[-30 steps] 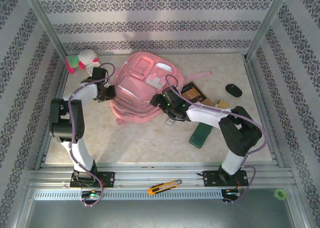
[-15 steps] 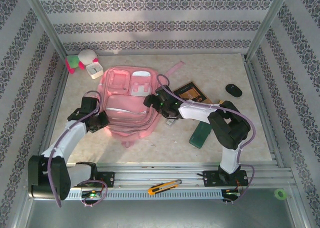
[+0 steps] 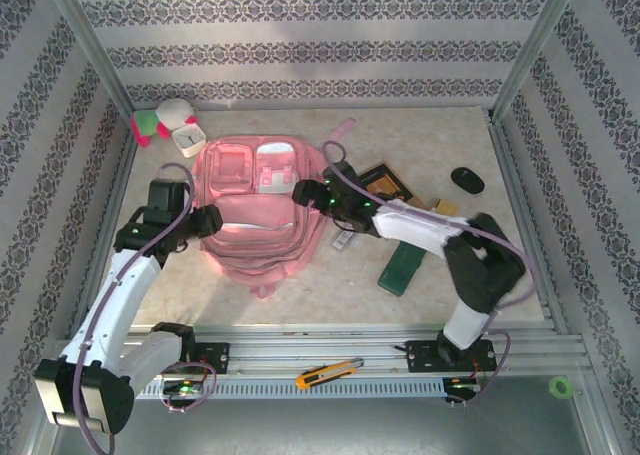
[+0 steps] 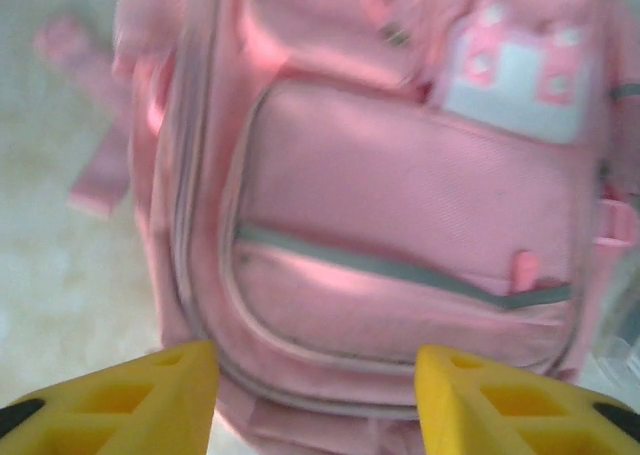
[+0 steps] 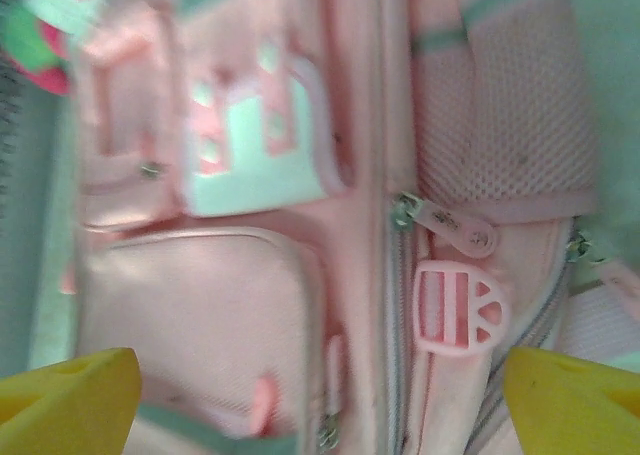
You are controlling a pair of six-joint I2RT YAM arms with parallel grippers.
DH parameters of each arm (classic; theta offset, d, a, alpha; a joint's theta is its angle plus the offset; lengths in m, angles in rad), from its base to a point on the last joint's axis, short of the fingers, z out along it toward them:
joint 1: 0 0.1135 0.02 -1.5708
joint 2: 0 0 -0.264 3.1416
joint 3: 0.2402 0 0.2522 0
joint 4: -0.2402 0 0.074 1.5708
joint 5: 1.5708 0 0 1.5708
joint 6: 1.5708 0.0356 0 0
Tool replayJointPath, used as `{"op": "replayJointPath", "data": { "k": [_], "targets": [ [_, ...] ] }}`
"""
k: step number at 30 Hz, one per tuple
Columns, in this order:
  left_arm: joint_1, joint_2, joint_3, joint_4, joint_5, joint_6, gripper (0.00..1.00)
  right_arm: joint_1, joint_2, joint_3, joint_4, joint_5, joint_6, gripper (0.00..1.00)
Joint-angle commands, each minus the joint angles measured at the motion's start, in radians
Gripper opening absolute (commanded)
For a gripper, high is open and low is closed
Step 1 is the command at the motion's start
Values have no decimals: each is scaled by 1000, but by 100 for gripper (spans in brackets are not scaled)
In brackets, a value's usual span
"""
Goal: Pack the student bag
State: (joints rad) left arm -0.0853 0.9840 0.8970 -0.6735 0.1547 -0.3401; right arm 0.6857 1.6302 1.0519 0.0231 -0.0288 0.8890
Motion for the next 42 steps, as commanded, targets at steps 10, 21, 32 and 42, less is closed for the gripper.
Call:
{"op": "replayJointPath", "data": {
  "k": [10, 21, 32, 42],
  "targets": [
    [-161, 173, 5, 125, 343, 1138, 60, 21, -544, -397, -50, 113, -121, 87],
    [-270, 398, -56, 382, 214, 1298, 68, 3, -705, -495, -70, 168, -114, 86],
    [-288, 509, -20, 319, 311, 1361, 73, -9, -712, -518, -57, 165, -108, 87],
    [-307, 578, -46, 438, 158, 1359, 75, -11, -689, -518, -35, 149, -111, 87]
  ]
}}
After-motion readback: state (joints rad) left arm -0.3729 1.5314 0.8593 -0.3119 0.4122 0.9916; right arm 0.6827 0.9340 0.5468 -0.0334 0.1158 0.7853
